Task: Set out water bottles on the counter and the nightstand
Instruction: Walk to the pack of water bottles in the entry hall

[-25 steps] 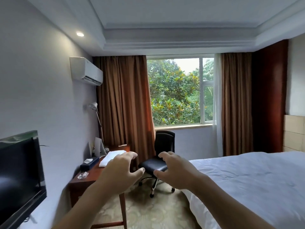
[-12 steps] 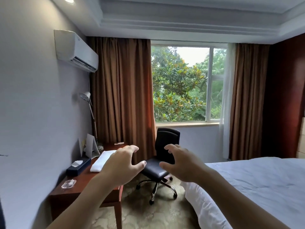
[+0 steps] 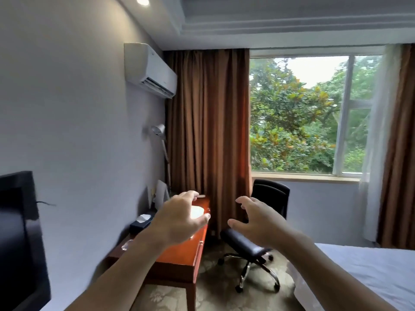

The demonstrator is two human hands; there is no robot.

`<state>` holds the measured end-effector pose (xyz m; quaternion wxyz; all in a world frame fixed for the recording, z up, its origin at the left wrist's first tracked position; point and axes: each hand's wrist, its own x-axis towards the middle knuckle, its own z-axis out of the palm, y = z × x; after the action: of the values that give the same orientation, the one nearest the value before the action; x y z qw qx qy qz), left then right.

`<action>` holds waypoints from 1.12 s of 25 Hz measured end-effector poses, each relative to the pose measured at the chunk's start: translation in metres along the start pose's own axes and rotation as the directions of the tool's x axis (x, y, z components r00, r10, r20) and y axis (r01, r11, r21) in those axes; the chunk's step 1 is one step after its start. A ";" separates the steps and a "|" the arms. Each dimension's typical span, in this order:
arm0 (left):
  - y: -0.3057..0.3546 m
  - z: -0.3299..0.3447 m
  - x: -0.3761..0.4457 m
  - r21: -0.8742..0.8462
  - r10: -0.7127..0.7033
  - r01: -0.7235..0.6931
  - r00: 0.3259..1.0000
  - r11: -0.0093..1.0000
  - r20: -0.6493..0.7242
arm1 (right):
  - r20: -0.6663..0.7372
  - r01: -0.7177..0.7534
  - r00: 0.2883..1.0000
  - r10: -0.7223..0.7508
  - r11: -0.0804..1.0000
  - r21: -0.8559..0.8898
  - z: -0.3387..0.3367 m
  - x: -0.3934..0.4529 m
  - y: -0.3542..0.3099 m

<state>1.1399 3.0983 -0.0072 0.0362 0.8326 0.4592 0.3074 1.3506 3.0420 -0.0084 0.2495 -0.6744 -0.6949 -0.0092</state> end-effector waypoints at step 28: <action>0.038 -0.313 -0.617 0.056 -0.542 0.981 -0.056 -0.187 -0.838 | -0.109 0.710 -0.166 -0.980 -0.196 0.676 0.098 -0.320 -0.585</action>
<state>0.7572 2.5213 -0.0369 -0.2248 0.0939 0.9463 0.2127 0.7558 2.7253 -0.0201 0.1535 0.1743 -0.9575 0.1708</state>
